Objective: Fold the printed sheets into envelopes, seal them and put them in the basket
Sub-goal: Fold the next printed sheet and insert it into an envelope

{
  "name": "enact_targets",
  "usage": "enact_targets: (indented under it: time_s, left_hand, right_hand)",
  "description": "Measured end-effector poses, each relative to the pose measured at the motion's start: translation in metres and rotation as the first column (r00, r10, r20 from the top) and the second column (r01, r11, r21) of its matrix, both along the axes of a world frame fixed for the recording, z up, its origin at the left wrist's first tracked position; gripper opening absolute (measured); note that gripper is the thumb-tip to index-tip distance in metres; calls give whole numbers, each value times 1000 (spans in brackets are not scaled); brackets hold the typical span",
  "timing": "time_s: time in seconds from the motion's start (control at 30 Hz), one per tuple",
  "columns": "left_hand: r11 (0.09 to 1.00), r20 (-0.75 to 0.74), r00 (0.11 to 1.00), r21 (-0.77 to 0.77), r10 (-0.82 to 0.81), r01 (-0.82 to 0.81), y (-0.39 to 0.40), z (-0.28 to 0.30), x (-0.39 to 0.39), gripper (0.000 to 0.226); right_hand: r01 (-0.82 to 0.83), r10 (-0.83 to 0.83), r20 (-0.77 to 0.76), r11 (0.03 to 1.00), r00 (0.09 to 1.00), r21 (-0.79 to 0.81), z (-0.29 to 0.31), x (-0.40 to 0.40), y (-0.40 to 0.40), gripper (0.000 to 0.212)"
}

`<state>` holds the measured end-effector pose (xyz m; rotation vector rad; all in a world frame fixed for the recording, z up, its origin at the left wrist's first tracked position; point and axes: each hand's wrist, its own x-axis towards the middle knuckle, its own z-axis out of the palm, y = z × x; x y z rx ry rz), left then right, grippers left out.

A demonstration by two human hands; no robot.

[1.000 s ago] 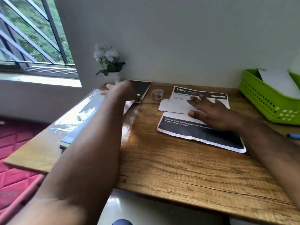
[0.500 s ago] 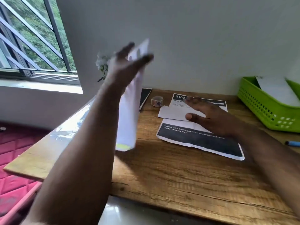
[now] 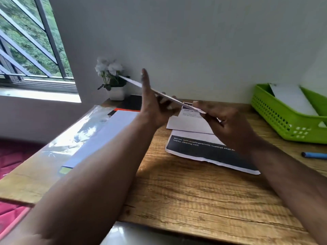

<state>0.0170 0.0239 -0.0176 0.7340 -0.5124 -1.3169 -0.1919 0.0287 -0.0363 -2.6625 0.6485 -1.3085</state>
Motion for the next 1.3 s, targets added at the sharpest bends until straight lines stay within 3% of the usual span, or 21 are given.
enact_targets:
  time_s: [0.1,0.2,0.37,0.5,0.73,0.83,0.93,1.1,1.3]
  left_hand:
    - [997,-2,997,-9,-71,71,-2,-4,-15,127]
    - [1000,-1,1000,11,6,-6,-6,-5,-12,127]
    - [996,-15,996,10,90,-90,-5,-7,-18,111]
    - [999,-21,999,34,32,-31,0,-6,-32,132]
    - [991,-50,991,53,123,-120,-7,-5,-40,95]
    - [980,-29,985,113,169,-165,-8,-3,-35,95]
    - [982,-9,991,137,136,-133,-6,5,-14,113]
    - [967,-117,963,111,242,-230,-8,5,27,123]
    - [934,-246,902,69,356,-349,-14,3,31,128]
  right_hand:
    - [-59,65,-55,992,996,110,-3,-2,-4,36]
    - [-86,92,-38,987,995,134,-3,-5,-8,39]
    - [1,-5,-25,989,1000,-149,-2,-5,-10,35]
    - [16,-21,-33,991,999,-130,-2,-9,-12,36]
    - [174,-159,96,968,983,-181,-2,-19,-23,44]
    - [138,-122,185,988,975,-74,-8,-18,-29,40]
    - [82,-92,257,996,962,46,-8,-17,-28,40]
    - [-22,-15,274,991,962,133,-5,-17,-25,49]
    - [-111,-44,404,929,914,353,-2,-20,-24,35]
